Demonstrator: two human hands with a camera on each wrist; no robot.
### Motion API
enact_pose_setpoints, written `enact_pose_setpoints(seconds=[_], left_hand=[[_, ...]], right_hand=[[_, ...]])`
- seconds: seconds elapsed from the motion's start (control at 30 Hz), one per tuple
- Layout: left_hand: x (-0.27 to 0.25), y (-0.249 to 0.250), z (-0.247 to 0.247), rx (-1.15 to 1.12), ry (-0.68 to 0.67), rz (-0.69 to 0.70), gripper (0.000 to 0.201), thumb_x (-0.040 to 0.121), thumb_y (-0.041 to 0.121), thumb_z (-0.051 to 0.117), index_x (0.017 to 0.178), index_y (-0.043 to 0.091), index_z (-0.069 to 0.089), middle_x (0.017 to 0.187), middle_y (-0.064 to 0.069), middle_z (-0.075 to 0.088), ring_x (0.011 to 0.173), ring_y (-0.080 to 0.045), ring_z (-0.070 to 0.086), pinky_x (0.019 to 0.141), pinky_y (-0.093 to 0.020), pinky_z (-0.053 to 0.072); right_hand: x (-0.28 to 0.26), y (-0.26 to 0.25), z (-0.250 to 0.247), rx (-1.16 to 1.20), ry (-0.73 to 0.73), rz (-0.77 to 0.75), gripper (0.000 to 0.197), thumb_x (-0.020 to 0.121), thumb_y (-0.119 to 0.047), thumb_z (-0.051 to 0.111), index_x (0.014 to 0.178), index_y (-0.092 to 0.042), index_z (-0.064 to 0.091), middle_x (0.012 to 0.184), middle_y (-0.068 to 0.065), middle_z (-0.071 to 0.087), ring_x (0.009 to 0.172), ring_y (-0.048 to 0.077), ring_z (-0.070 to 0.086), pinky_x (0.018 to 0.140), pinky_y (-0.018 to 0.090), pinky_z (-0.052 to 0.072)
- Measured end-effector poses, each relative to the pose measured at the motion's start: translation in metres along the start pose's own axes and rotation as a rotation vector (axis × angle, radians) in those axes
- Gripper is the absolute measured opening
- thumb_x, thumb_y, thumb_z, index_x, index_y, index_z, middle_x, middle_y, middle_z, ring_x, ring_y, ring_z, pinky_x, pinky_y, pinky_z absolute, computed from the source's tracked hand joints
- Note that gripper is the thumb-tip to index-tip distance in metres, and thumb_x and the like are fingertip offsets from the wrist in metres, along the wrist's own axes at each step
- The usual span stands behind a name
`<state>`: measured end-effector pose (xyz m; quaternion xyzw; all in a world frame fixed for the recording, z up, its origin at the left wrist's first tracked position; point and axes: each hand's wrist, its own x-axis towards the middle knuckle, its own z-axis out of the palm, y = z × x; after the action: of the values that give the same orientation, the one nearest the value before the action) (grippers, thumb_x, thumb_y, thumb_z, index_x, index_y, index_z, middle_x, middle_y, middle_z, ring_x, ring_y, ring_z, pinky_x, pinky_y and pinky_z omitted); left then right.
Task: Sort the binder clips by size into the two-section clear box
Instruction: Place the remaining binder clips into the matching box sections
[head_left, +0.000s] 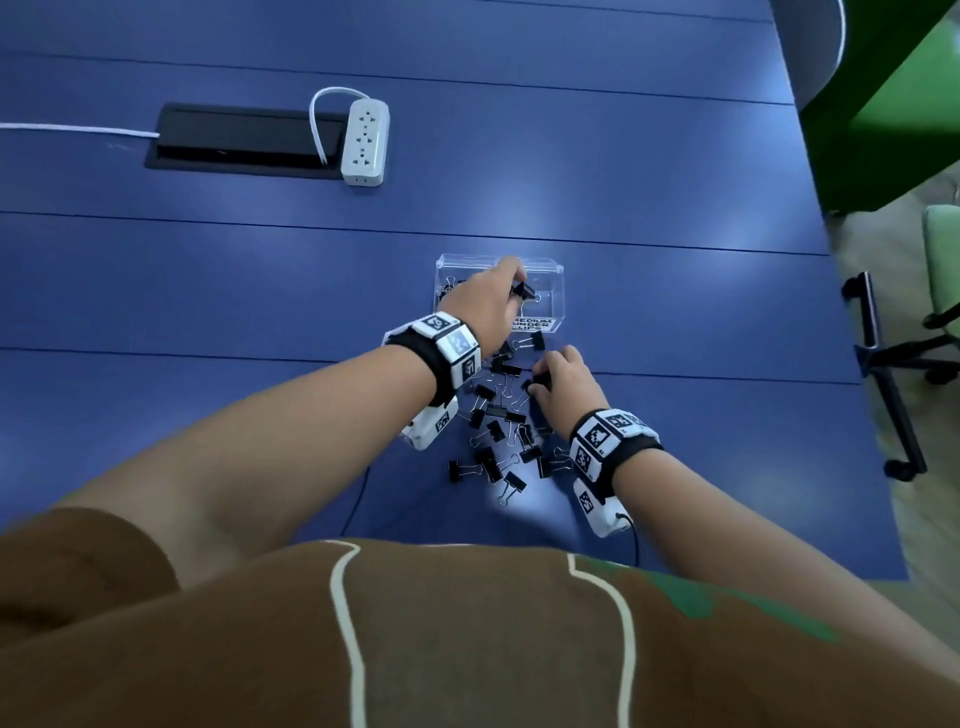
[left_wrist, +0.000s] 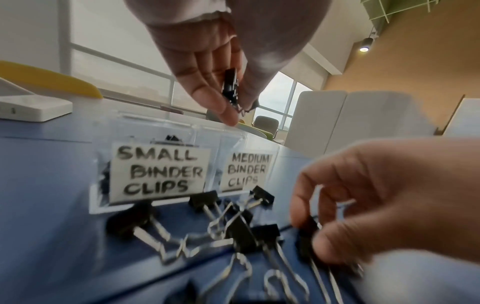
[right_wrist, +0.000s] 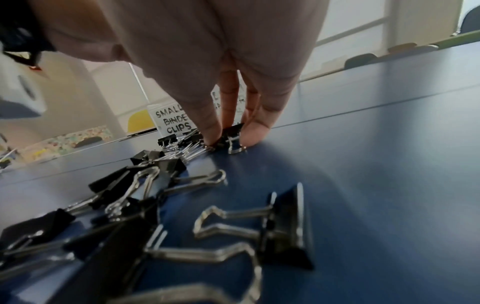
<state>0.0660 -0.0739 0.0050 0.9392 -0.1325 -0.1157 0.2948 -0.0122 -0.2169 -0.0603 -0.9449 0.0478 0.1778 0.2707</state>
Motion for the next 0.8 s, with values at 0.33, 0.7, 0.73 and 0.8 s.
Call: enact_pose_setpoints(seconds=[0.33,0.7,0.73,0.8], left_hand=[[-0.004,-0.007,0.023,0.080,-0.066,0.105,0.020,0.090,0.016,0.055,0.110,0.019,0.053,0.115,-0.003,0.054,0.089,-0.024,0.063,0.078,-0.043,0.056],[-0.041,-0.030,0.056,0.414,-0.373,0.153,0.041,0.084,0.003,0.059,0.121,0.013,0.047,0.113,-0.010,0.040,0.086,-0.026,0.043,0.065,-0.042,0.050],[-0.042,-0.031,0.056,0.417,-0.358,0.145,0.033,0.084,0.001,0.059,0.114,0.010,0.048,0.111,-0.010,0.040,0.084,-0.027,0.044,0.065,-0.044,0.051],[-0.043,-0.033,0.056,0.396,-0.332,0.115,0.025,0.085,0.001,0.060,0.105,0.009,0.047,0.109,-0.011,0.041,0.087,-0.030,0.050,0.066,-0.046,0.052]], right_hand=[[-0.003,0.020,-0.012,0.290,0.051,0.129,0.005,0.084,-0.013,0.064,0.087,-0.018,0.064,0.101,0.002,0.058,0.090,0.018,0.060,0.090,0.033,0.049],[-0.005,0.015,-0.010,0.068,-0.150,-0.039,0.036,0.083,-0.008,0.064,0.118,-0.018,0.060,0.104,0.006,0.044,0.084,0.018,0.051,0.088,0.027,0.044],[-0.006,0.016,-0.008,0.058,-0.137,-0.033,0.033,0.084,-0.007,0.063,0.116,-0.015,0.060,0.108,0.008,0.044,0.086,0.018,0.051,0.091,0.028,0.044],[-0.008,0.016,-0.007,0.069,-0.098,-0.016,0.025,0.084,-0.008,0.064,0.108,-0.012,0.060,0.109,0.007,0.047,0.087,0.018,0.052,0.090,0.029,0.045]])
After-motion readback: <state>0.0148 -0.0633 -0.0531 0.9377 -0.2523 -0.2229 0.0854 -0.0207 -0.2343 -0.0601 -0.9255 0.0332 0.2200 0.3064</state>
